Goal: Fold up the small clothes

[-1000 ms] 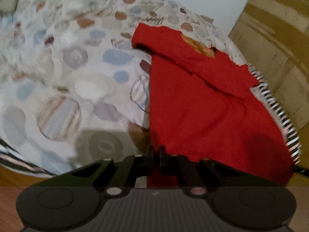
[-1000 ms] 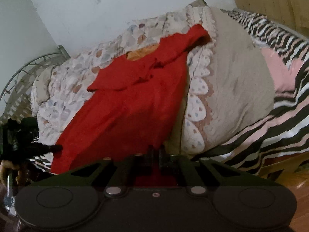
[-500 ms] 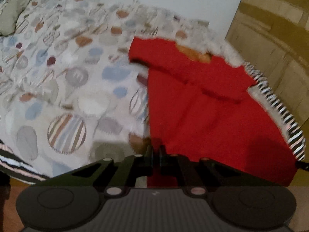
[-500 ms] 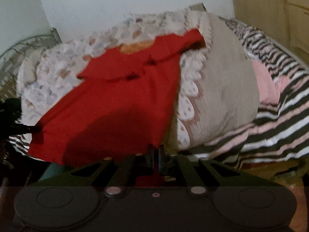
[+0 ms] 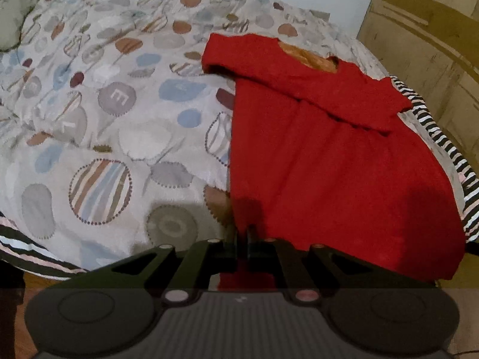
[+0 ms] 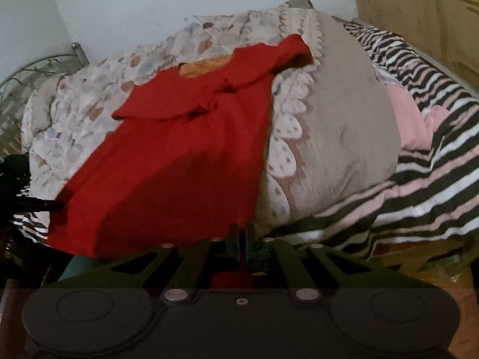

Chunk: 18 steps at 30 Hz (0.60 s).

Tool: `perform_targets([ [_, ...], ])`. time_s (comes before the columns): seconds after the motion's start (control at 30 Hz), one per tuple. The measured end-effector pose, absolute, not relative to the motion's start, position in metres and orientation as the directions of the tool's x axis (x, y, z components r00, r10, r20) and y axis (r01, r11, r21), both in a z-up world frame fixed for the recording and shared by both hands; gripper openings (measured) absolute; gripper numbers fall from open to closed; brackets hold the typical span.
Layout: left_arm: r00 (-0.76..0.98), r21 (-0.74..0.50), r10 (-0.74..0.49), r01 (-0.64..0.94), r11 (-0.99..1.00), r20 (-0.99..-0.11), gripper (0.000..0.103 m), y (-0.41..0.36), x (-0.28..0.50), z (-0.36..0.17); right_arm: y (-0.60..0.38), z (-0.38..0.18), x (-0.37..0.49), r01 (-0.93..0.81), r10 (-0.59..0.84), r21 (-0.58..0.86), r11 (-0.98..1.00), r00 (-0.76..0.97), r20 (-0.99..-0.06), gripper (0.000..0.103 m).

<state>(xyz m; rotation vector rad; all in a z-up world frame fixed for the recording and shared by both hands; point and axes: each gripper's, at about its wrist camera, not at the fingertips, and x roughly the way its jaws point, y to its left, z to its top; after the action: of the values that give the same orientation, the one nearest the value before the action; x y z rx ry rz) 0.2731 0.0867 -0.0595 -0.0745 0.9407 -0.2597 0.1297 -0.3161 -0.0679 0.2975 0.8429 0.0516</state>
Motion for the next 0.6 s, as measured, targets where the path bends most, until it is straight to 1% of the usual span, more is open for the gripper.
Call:
perform_targets([
  [0.03,0.563,-0.171,-0.249,0.188,0.967,-0.788,0.007,0.087,0.273,-0.059,-0.315,-0.072,0.129,0.078,0.155,0.274,0.959,0.664,-0.731,0.003],
  [0.07,0.564,-0.166,-0.242,0.184,0.969,-0.79,0.01,0.086,0.273,-0.059,-0.313,-0.075,0.128,0.079,0.147,0.263,0.962,0.66,-0.737,0.007],
  [0.1,0.563,-0.158,-0.231,0.177,0.972,-0.793,0.021,0.085,0.274,-0.059,-0.311,-0.077,0.127,0.077,0.135,0.245,0.966,0.657,-0.741,0.015],
  [0.13,0.557,-0.152,-0.226,0.176,0.973,-0.799,0.03,0.084,0.274,-0.058,-0.308,-0.079,0.126,0.077,0.111,0.214,0.974,0.659,-0.744,0.02],
  [0.17,0.555,-0.149,-0.222,0.174,0.973,-0.802,0.056,0.084,0.274,-0.057,-0.306,-0.081,0.124,0.072,0.089,0.181,0.981,0.661,-0.745,0.032],
  [0.2,0.562,-0.149,-0.218,0.167,0.975,-0.798,0.078,0.084,0.272,-0.055,-0.302,-0.083,0.123,0.065,0.067,0.147,0.987,0.661,-0.748,0.043],
  [0.23,0.578,-0.148,-0.212,0.157,0.976,-0.788,0.084,0.084,0.27,-0.052,-0.298,-0.085,0.12,0.058,0.039,0.103,0.993,0.663,-0.748,0.049],
  [0.27,0.596,-0.146,-0.207,0.149,0.978,-0.776,0.09,0.084,0.267,-0.049,-0.295,-0.087,0.117,0.048,0.014,0.061,0.997,0.666,-0.746,0.058],
  [0.3,0.61,-0.143,-0.203,0.146,0.979,-0.766,0.094,0.085,0.264,-0.047,-0.291,-0.09,0.115,0.032,-0.004,0.023,0.999,0.667,-0.745,0.068],
  [0.33,0.618,-0.138,-0.198,0.143,0.98,-0.761,0.097,0.086,0.263,-0.046,-0.288,-0.093,0.112,0.011,-0.02,-0.017,1.0,0.667,-0.745,0.073],
  [0.37,0.63,-0.132,-0.185,0.131,0.983,-0.754,0.103,0.086,0.261,-0.044,-0.283,-0.097,0.109,-0.014,-0.043,-0.07,0.997,0.671,-0.74,0.082],
  [0.4,0.645,-0.126,-0.169,0.113,0.986,-0.745,0.102,0.086,0.258,-0.043,-0.277,-0.1,0.106,-0.036,-0.068,-0.127,0.991,0.681,-0.729,0.088],
  [0.43,0.655,-0.122,-0.159,0.102,0.987,-0.739,0.102,0.087,0.255,-0.043,-0.271,-0.103,0.103,-0.063,-0.093,-0.188,0.98,0.692,-0.716,0.09],
  [0.5,0.657,-0.118,-0.153,0.097,0.988,-0.738,0.102,0.087,0.253,-0.042,-0.258,-0.112,0.097,-0.121,-0.137,-0.315,0.941,0.715,-0.685,0.1],
  [0.6,0.649,-0.111,-0.145,0.093,0.989,-0.747,0.102,0.09,0.249,-0.043,-0.24,-0.132,0.092,-0.201,-0.226,-0.542,0.816,0.751,-0.62,0.102],
])
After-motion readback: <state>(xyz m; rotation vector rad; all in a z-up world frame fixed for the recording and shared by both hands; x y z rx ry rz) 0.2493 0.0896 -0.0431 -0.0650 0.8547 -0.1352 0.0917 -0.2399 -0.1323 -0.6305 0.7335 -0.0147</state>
